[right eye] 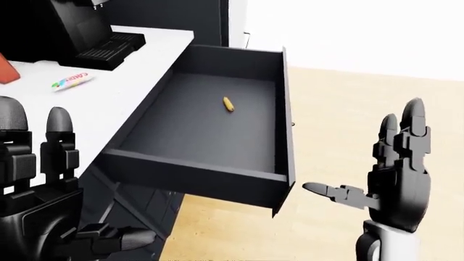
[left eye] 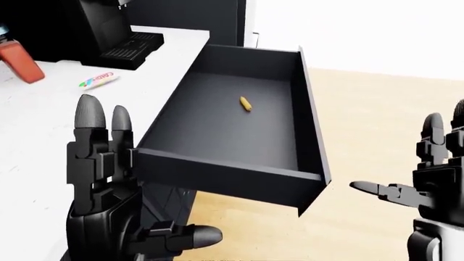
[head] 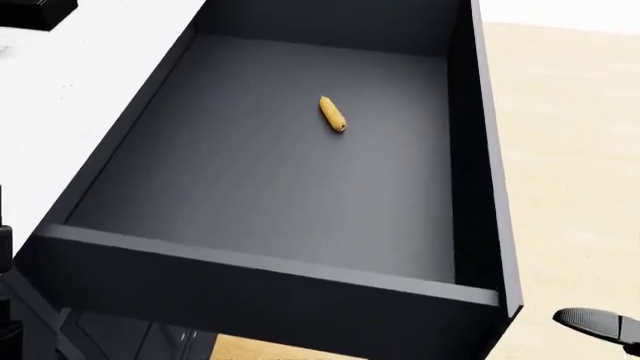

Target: Close the right drawer.

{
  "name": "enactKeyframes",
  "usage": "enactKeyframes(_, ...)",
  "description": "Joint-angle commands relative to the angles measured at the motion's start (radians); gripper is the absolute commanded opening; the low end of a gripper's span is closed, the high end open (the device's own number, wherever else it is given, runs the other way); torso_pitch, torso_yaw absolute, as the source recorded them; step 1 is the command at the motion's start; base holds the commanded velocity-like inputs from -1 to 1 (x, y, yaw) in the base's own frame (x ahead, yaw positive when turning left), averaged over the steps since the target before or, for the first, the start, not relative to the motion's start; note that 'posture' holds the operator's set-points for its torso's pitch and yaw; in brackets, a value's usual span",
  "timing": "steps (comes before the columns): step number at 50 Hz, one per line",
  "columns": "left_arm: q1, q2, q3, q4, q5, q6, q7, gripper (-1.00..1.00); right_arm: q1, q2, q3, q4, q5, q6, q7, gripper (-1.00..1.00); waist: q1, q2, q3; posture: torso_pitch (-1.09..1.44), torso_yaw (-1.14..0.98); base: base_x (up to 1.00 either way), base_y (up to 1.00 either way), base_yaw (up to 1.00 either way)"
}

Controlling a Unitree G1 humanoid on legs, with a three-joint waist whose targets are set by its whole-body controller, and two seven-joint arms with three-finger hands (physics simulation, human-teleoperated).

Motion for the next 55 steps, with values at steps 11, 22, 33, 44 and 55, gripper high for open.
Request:
enactKeyframes(11,-0.003,0.002,-0.003,-0.04,0.001,-0.022,0.006,1.0,-0.068,-0.095,0.017,0.319,-0.012,-0.228,-0.051,1.0,0.001,-0.006,-0.01,0.0,0.0,0.0,0.0,0.0)
enactKeyframes(22,-0.007,0.001,0.004,-0.042,-0.001,-0.019,0.004,1.0,-0.167,-0.205,0.066,0.74,-0.051,-0.421,-0.118,1.0,0.001,-0.012,-0.011,0.0,0.0,0.0,0.0,0.0)
enactKeyframes(33,-0.007,0.0,0.004,-0.04,-0.004,-0.017,0.002,1.0,-0.461,-0.336,0.2,1.46,-0.067,-0.723,-0.195,1.0,-0.001,-0.016,-0.018,0.0,0.0,0.0,0.0,0.0)
enactKeyframes(44,-0.008,-0.001,0.004,-0.041,-0.004,-0.016,0.001,1.0,-0.621,-0.338,0.304,1.824,-0.067,-0.832,-0.159,1.0,0.005,-0.02,-0.021,0.0,0.0,0.0,0.0,0.0)
enactKeyframes(55,-0.007,0.0,0.003,-0.037,-0.003,-0.02,0.002,1.0,-0.655,-0.299,0.334,1.846,-0.126,-0.793,-0.123,1.0,0.009,-0.032,-0.019,0.0,0.0,0.0,0.0,0.0)
